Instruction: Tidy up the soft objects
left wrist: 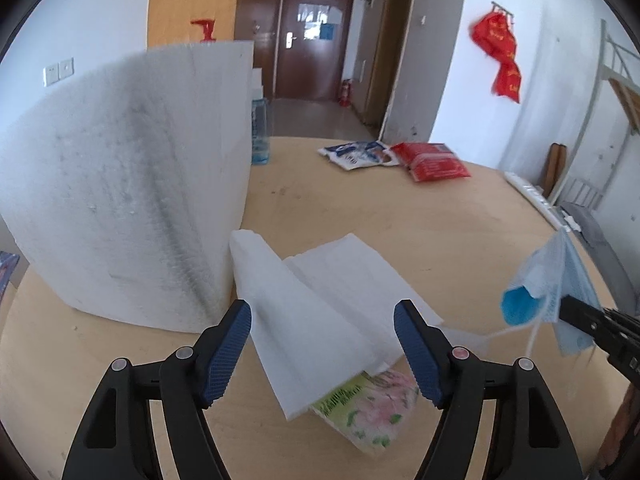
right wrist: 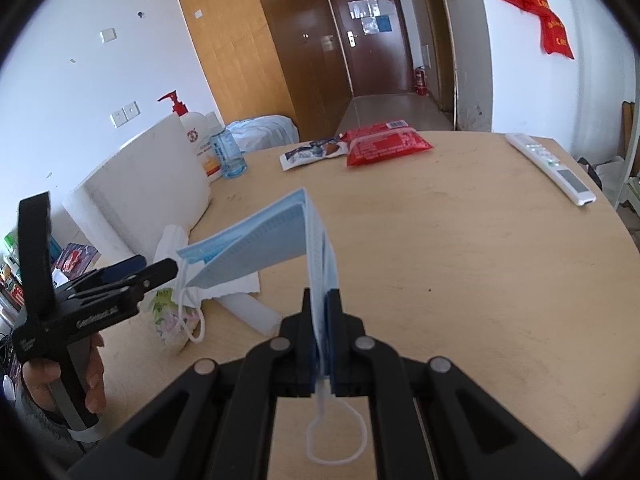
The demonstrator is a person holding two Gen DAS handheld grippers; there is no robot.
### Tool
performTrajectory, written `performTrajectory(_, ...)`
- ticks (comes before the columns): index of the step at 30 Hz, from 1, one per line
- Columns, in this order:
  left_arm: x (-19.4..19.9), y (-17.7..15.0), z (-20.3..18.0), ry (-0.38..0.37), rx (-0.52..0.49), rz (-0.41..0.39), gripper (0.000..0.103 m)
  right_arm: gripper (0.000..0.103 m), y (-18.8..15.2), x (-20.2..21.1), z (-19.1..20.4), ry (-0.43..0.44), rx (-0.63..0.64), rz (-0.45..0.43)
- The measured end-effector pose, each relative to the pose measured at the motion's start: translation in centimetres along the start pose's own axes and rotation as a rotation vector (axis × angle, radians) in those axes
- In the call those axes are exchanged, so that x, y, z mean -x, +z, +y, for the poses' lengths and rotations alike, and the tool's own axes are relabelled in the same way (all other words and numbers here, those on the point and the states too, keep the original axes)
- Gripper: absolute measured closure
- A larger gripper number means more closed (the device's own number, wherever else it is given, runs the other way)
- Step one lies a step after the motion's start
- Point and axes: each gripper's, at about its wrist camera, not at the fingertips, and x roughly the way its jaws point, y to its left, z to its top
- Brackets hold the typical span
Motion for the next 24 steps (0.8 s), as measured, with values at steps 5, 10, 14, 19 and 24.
performTrajectory(5, -1.0, -0.1, -0.2, 0.018, -0.011, 0.035, 0.037, 0.097, -0.2, -0.5, -0.3, 0.006, -0.004, 0.009)
performTrajectory(10, -1.6, -0.3, 0.0, 0.012, -0.002, 0.069, 0.070, 0.097, -0.2, -0.5, -0.4, 0.007, -0.005, 0.005)
performTrajectory(14, -1.3, -0.2, -0.1, 0.003, -0.011, 0.056, 0.094, 0.097, -0.3, -0.5, -0.5, 0.011, -0.005, 0.004)
performTrajectory(19, -0.4, -0.2, -0.8, -0.006, -0.043, 0.020, 0.101, 0.097, -0.4, -0.3, -0.6, 0.009, -0.012, 0.001)
performTrajectory(24, 0.8, 0.1, -1.5, -0.009, -0.073, -0.017, 0.102, 0.097, -0.4, -0.1, -0.6, 0.004, -0.014, -0.001)
